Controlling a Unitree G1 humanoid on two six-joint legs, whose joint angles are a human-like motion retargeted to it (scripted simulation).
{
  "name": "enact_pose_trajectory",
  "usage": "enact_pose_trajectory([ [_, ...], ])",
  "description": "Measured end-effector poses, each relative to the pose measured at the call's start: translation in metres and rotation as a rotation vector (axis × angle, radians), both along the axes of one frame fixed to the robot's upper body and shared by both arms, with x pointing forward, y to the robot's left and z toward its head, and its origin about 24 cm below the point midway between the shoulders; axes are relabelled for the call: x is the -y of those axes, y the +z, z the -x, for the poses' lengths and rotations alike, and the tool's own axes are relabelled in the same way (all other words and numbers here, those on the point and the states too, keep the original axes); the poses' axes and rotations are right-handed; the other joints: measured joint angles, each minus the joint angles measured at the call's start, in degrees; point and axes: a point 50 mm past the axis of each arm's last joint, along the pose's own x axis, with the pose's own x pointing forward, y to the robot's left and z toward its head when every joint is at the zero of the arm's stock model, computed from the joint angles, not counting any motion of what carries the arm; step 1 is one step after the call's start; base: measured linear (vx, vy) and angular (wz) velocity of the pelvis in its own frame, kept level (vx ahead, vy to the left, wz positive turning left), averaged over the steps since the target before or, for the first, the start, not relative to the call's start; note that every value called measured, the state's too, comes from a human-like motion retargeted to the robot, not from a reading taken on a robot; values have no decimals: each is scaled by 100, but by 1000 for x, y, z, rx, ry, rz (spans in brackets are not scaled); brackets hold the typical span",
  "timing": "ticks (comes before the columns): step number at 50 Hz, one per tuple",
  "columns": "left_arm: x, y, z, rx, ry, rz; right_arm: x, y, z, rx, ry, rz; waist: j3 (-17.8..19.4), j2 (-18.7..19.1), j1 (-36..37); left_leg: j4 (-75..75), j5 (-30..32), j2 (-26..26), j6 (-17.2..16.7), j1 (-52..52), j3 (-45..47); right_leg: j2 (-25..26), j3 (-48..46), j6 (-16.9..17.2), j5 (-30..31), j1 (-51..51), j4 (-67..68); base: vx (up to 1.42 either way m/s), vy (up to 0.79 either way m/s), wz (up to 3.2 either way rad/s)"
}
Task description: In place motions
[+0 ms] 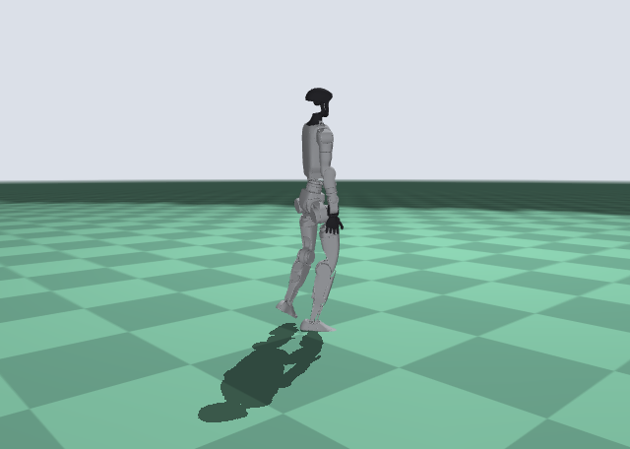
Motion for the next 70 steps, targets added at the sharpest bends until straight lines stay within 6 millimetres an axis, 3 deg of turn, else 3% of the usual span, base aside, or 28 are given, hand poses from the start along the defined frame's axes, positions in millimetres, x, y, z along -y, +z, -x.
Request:
enact_pose_trajectory([
  [2,2,-1,14,-39,99,-4,-1,6,-38,131,183,7,63,105,-106,62,-16,-106,1,-280,-551,84,136,-45,93,13,-169,22,20,-158],
  [5,4,-2,39,-123,228,-5,-7,17,-82,288,381,43,331,287,-51,47,-208,447,2,-115,-496,494,511,-197,116,198,-337,34,6,-226],
  [8,9,-1,53,-185,282,23,-15,26,-108,381,433,59,543,388,-7,-320,-227,365,2,-234,-826,705,864,-286,215,263,-494,17,12,-180],
  [10,10,0,58,-216,278,36,-20,27,-112,405,397,39,613,436,-3,-666,-120,121,2,-394,-1249,777,1045,-305,298,276,-600,6,14,-103],
  [13,10,0,57,-226,244,37,-21,23,-101,381,283,-9,574,499,-19,-1402,144,-523,2,-675,-2230,797,1133,-271,420,240,-756,-1,15,-49],
  [17,12,-1,43,-172,221,43,-4,11,-63,250,165,-7,623,561,176,-3133,1041,-1643,-12,-482,-4068,871,1530,-166,498,267,-815,-4,21,-90],
  [20,5,-1,31,-112,229,39,9,5,-32,110,181,31,434,558,43,-3513,1331,-1641,2,-666,-4685,1123,1588,-317,517,102,-863,-4,-24,-24],
  [22,5,-1,28,-91,258,49,19,3,0,-43,250,71,424,650,-216,-3345,1200,-1103,2,-550,-3260,1198,1653,-238,473,172,-821,3,-6,-31],
  [24,3,-1,20,-77,270,50,21,3,17,-123,276,91,487,578,-423,-3425,1232,-1206,2,-489,-3535,1202,1715,-239,495,217,-856,-14,-2,-15],
  [30,-16,2,2,-35,240,4,16,1,57,-192,214,21,657,89,-451,-3653,1097,-1090,2,-34,-2844,1295,2179,-249,549,340,-896,-8,-18,-91],
  [34,-20,3,2,-46,238,-12,8,-1,50,-150,229,13,806,-93,-665,-3724,967,-1001,2,114,-2475,1414,2535,-228,632,257,-845,-10,-20,-108],
  [38,-17,2,8,-74,257,5,-3,-2,23,-54,227,11,1051,-186,-993,-3939,748,-911,2,398,-1816,1683,3160,-152,849,146,-845,-13,-16,-194],
  [42,-7,0,19,-98,278,31,-20,0,-11,38,280,-75,1129,-165,-1381,-4219,531,-844,2,531,-920,1882,3591,-98,630,-134,-880,-8,-5,-243],
  [45,2,0,22,-108,287,56,-30,2,-31,105,322,-88,1175,-76,-1651,-4378,409,-804,2,509,-408,1794,3238,-211,316,-361,-889,-13,8,-229],
  [48,8,-1,20,-108,271,77,-35,4,-43,160,350,-72,1191,43,-1755,-4517,251,-758,-55,472,129,1402,1370,-578,-244,-505,-822,-3,14,-253],
  [50,11,-1,19,-108,248,82,-31,4,-42,157,378,-54,1149,67,-1620,-4535,121,-717,-172,498,499,1144,88,-567,-532,-357,-856,15,5,-246],
  [53,14,-1,20,-106,230,76,-18,2,-30,97,436,-2,1047,-44,-1330,-4427,-83,-736,-379,591,995,642,-1559,31,-519,116,-1014,24,-1,-244],
  [55,12,-1,18,-104,235,73,-8,1,-17,41,437,30,972,-271,-980,-4317,-212,-831,-589,742,1487,128,-1995,818,314,283,-985,28,-3,-281],
  [56,10,-1,18,-106,234,69,-5,0,-9,11,409,32,939,-371,-740,-4272,-236,-841,-691,810,1731,4,-1785,899,643,206,-918,33,-2,-262],
  [57,8,-1,18,-109,233,65,-3,0,-2,-19,378,30,924,-440,-608,-4222,-247,-838,-769,873,1861,-6,-1518,819,869,134,-910,40,-4,-152],
  [58,7,-1,20,-113,228,59,-1,-1,6,-47,339,22,945,-443,-697,-4162,-228,-810,-802,927,1765,213,-1135,420,890,70,-1021,38,-4,-81],
  [60,4,-1,21,-113,236,45,0,-1,17,-94,267,3,955,-468,-659,-4015,-193,-717,-899,993,1814,286,-1574,70,1005,191,-1257,29,-2,-75],
  [64,0,0,22,-121,268,24,0,-1,22,-99,180,-5,1033,-325,-992,-3862,-72,-492,-998,1161,1736,617,-947,-98,904,239,-1300,31,-5,-48],
  [70,-3,0,27,-135,304,39,1,-1,27,-93,181,2,852,-95,-1010,-3755,46,-189,-1220,1359,2181,897,-359,-256,583,30,-930,40,-3,-95],
])
